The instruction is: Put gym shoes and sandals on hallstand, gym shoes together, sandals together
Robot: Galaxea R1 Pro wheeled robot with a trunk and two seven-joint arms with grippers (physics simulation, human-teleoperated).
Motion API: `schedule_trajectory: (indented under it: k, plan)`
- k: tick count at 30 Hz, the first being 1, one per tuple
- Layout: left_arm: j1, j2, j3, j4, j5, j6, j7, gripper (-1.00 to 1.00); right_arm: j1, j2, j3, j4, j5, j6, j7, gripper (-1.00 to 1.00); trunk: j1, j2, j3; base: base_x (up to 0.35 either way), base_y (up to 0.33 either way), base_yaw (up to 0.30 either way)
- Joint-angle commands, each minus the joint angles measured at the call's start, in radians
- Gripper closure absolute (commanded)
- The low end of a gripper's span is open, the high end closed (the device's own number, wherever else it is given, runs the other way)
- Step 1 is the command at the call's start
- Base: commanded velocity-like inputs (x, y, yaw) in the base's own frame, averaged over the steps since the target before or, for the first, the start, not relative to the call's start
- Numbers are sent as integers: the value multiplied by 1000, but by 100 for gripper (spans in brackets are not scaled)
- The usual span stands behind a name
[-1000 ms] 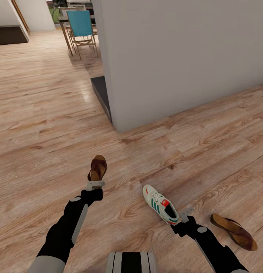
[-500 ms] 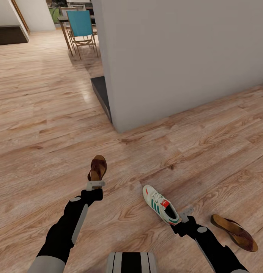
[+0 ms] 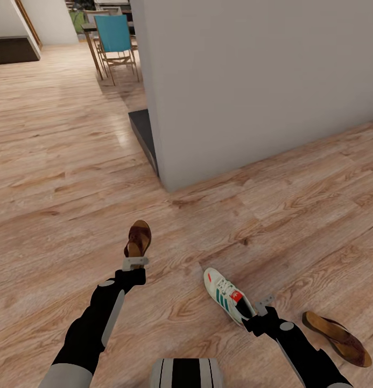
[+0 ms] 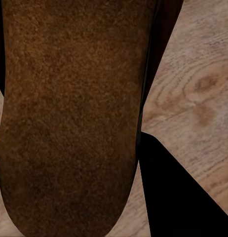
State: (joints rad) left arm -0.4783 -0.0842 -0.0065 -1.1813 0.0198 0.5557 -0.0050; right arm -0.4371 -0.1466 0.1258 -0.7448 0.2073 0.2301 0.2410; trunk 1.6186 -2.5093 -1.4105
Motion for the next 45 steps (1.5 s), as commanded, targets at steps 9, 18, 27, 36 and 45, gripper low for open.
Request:
schedule_trajectory:
  k: [9, 18, 27, 36, 45]
  plan:
    - [0, 0, 0, -1, -1, 6, -3, 100, 0, -1, 2, -2, 11, 5, 4, -100, 0, 0, -1, 3, 1, 0]
    - [0, 0, 0, -1, -1, 6, -3, 100, 0, -1, 2, -2, 11, 5, 4, -100, 3, -2, -40, 0, 0, 0]
    - [0, 0, 0, -1, -1, 6, -3, 100, 0, -1, 2, -2, 11, 5, 3, -100, 4, -2, -54, 0, 0, 0]
    - [0, 0, 0, -1, -1, 6, -3, 100, 0, -1, 2, -2, 11, 5, 4, -100, 5, -3, -72, 0, 0, 0]
    - [0, 0, 0, -1, -1, 6, -3, 100, 0, -1, 2, -2, 11, 5, 4, -100, 5, -3, -73, 2, 0, 0]
